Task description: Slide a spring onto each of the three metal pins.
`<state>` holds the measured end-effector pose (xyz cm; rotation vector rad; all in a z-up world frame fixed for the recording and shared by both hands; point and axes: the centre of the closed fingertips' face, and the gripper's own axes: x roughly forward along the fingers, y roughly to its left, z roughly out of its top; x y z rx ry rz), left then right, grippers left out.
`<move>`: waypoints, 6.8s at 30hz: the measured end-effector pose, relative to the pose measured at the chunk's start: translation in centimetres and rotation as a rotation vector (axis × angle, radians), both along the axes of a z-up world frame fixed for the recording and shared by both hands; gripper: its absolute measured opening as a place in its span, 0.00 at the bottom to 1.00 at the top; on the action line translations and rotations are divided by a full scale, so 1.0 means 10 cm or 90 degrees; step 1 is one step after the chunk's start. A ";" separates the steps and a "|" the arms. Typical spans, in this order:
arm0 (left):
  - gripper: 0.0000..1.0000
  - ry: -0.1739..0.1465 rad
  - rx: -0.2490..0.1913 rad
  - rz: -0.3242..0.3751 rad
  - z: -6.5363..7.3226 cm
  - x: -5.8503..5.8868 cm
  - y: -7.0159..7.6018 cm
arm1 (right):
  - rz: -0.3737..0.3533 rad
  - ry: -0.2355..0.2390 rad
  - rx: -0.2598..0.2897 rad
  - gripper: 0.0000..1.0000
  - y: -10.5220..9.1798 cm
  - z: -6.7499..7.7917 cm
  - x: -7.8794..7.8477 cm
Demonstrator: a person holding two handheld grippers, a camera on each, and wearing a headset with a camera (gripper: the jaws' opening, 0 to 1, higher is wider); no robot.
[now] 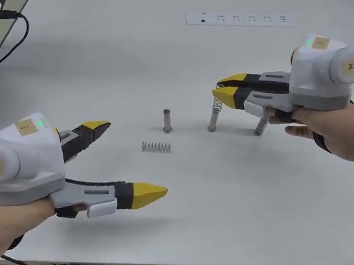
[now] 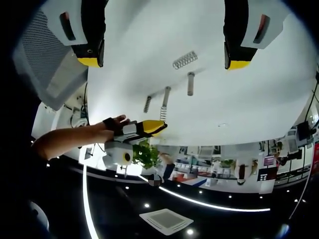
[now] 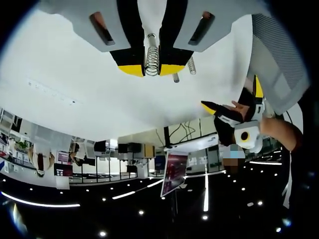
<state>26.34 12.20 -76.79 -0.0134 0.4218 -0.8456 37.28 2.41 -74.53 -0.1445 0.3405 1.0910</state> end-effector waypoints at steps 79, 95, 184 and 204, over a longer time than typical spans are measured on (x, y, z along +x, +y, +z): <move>0.97 0.005 0.003 -0.004 -0.05 -0.03 -0.01 | -0.021 0.050 -0.113 0.08 -0.04 -0.59 -0.08; 0.97 0.003 0.002 -0.004 -0.03 -0.03 -0.02 | -0.013 0.042 -0.122 0.15 -0.02 -0.54 -0.12; 0.97 0.005 0.002 0.003 0.01 -0.04 0.01 | 0.058 0.075 -0.043 0.29 0.18 -0.38 -0.74; 0.97 0.007 0.006 0.004 0.01 -0.05 0.03 | 0.127 0.070 -0.100 0.24 0.60 -0.64 -0.69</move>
